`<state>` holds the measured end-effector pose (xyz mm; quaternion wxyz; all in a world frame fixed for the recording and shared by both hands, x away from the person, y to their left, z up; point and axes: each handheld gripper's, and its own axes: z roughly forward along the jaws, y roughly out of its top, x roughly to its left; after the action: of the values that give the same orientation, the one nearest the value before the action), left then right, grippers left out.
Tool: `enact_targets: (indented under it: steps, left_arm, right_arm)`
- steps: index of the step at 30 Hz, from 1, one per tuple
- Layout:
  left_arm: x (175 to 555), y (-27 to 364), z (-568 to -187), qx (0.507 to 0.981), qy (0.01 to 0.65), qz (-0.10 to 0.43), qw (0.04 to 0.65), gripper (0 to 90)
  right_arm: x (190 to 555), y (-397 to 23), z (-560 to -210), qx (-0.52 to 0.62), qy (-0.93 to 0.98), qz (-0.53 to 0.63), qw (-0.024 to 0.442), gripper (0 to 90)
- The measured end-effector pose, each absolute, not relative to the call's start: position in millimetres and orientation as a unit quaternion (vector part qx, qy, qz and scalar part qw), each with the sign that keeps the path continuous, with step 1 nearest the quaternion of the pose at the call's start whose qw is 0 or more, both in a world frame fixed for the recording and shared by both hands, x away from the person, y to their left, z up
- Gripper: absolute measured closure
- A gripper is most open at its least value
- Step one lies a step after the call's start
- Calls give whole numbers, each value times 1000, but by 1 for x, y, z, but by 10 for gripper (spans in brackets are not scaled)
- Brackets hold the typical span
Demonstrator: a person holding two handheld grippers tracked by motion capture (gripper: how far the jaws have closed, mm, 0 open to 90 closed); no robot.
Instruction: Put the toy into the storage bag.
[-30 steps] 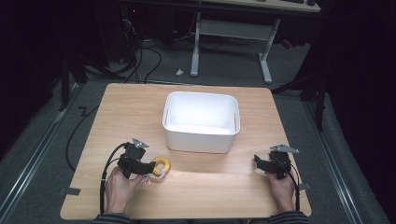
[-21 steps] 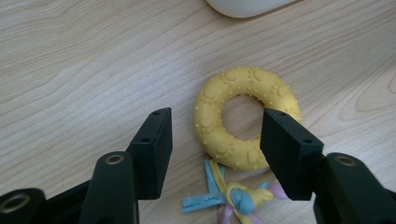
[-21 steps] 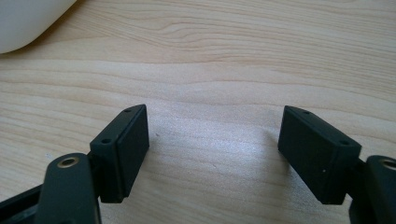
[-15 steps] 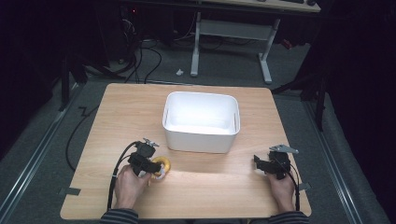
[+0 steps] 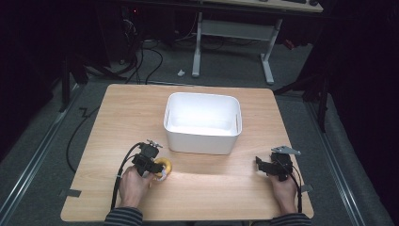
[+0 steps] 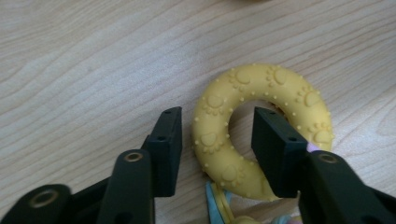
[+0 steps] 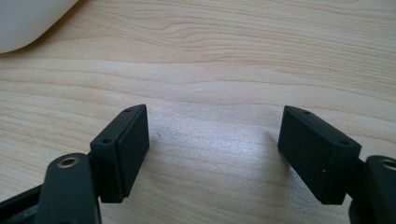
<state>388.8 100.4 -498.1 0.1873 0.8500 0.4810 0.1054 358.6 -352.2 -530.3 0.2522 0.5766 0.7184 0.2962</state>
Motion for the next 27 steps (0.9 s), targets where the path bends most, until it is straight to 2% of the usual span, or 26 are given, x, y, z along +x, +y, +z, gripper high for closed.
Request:
enact_targets:
  steps: [11, 27]
  left_arm:
    - [390, 100, -501, 848, 484, 107, 187, 651]
    - [384, 104, -496, 848, 481, 108, 191, 663]
  right_arm:
    - [358, -352, -530, 576, 719, 296, 252, 246]
    - [358, -352, -530, 573, 721, 298, 251, 247]
